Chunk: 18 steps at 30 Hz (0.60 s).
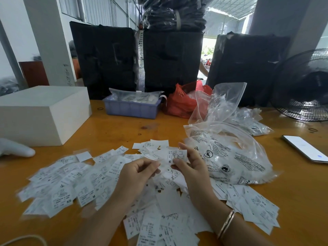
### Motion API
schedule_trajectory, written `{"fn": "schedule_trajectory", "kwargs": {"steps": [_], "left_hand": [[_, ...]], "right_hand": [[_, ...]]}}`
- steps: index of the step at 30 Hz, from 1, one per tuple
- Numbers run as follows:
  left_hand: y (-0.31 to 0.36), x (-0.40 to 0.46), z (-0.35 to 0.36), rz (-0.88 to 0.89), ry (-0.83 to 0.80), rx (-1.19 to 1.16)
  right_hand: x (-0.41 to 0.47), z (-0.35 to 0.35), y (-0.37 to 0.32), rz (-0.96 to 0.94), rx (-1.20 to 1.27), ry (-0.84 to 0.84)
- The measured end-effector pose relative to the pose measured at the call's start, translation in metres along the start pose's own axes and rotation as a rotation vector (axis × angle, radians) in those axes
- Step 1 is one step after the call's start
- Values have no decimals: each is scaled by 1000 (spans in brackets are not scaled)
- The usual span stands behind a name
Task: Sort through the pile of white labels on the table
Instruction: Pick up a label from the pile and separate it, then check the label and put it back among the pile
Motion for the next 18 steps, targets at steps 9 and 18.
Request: {"fn": "schedule_trajectory", "kwargs": {"steps": [9, 18], "left_hand": [[-1, 0, 0, -18, 12, -105], [-6, 0, 6, -155, -100, -140]], "right_hand": [[-2, 8, -2, -72, -270, -105], [-2, 10, -7, -131, -386, -106]]}}
Point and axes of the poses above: each hand's wrist, its own x-axis towards the middle knuckle, its own z-axis out of the palm, y = z × x, the point moved 7 cm from there along x, towards the middle knuckle, and after that the axes turned 10 degrees about -y, right-handed, at the moved point
